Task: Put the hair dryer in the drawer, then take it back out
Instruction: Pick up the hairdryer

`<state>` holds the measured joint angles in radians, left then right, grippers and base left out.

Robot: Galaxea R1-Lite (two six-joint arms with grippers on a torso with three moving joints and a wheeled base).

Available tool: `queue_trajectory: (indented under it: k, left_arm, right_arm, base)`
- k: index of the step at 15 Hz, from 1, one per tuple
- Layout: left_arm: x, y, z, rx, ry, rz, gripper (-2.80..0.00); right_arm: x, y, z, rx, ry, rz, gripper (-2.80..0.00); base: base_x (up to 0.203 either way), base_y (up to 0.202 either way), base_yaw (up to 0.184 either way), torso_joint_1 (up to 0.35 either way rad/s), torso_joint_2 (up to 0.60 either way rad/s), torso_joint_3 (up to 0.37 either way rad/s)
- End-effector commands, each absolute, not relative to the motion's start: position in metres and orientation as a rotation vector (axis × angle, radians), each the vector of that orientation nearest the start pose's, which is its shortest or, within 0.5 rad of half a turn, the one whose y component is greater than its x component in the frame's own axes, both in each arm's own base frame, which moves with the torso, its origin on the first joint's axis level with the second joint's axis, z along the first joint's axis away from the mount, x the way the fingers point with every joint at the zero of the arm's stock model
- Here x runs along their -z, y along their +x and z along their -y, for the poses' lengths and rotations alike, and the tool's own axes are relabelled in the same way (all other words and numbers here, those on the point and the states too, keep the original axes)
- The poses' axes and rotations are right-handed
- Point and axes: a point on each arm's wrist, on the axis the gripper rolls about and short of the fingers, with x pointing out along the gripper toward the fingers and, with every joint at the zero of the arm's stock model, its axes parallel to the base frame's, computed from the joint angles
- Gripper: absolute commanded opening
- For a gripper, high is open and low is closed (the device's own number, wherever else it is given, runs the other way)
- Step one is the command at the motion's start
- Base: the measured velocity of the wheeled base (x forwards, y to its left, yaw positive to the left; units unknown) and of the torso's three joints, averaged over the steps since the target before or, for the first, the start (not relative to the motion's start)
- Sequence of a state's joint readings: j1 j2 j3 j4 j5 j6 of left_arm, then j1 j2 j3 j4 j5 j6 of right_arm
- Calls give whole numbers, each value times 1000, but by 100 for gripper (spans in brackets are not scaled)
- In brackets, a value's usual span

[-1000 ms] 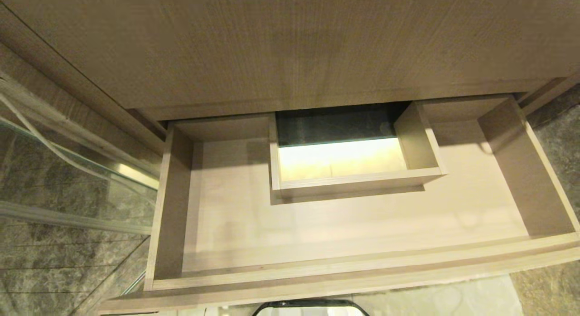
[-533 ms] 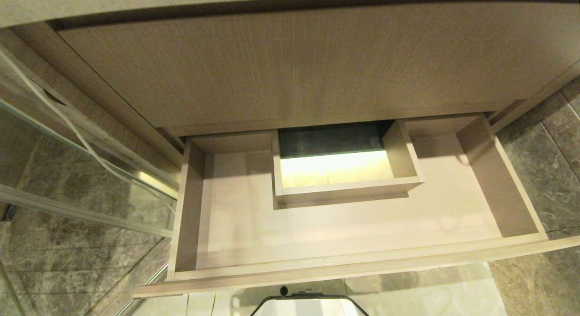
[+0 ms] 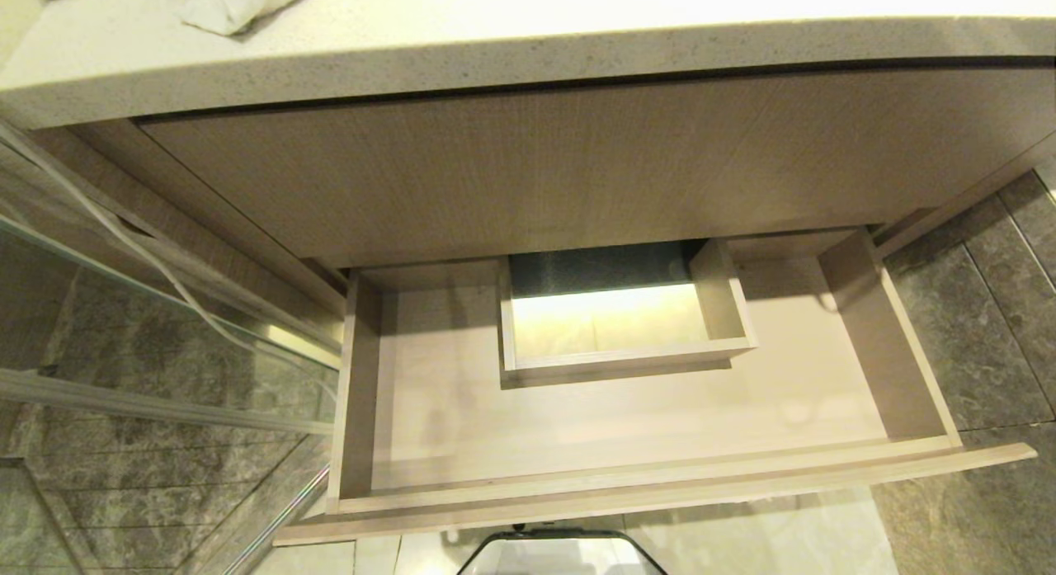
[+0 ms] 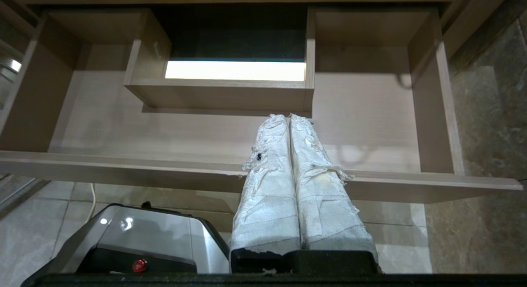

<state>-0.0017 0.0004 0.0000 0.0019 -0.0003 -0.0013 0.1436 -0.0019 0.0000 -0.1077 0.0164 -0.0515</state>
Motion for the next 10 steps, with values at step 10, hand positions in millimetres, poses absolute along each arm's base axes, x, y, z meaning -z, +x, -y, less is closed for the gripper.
queue_trajectory:
  k: [10]
  left_arm:
    - [-75,-23,0,2,-2,-2,-280]
  right_arm:
    - [-75,-23,3,-158,-45,113,-280]
  base:
    - [0,0,0,295,-566,-271]
